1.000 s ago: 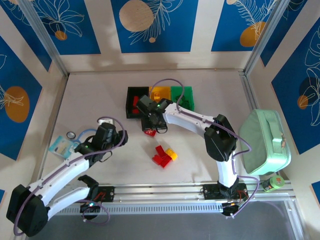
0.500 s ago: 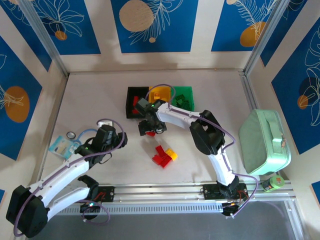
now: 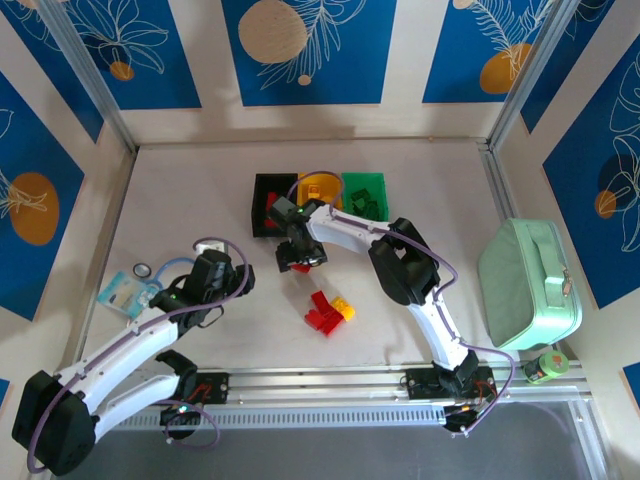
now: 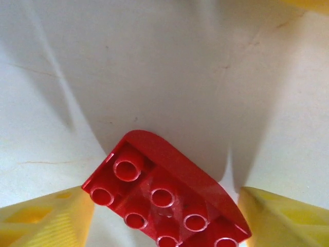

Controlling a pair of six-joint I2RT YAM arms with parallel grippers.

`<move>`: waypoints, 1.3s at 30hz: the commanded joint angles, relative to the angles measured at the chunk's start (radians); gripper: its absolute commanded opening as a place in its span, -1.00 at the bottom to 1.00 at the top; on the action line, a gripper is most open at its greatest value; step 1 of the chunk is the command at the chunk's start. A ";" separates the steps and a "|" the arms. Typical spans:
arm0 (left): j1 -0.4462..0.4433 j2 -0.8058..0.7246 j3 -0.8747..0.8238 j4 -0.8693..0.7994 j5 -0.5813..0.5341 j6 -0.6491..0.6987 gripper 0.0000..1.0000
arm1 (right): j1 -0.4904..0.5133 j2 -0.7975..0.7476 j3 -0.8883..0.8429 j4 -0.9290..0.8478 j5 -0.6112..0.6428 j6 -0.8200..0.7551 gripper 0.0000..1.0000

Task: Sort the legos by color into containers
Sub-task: Pick up the lego from the center of the table, then place the lego in the container.

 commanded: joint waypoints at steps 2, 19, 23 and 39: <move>-0.006 -0.001 0.007 -0.009 -0.008 0.000 0.54 | 0.009 0.026 0.021 -0.025 -0.035 -0.020 0.27; -0.007 -0.021 -0.014 -0.011 -0.009 -0.008 0.54 | 0.066 -0.035 0.022 -0.065 0.022 -0.018 -0.39; -0.006 -0.029 -0.016 -0.015 -0.010 -0.007 0.53 | 0.074 -0.059 0.039 -0.084 0.033 -0.013 -0.46; -0.007 -0.052 -0.018 -0.028 -0.002 -0.014 0.52 | 0.015 0.000 0.373 -0.208 0.085 -0.073 -0.47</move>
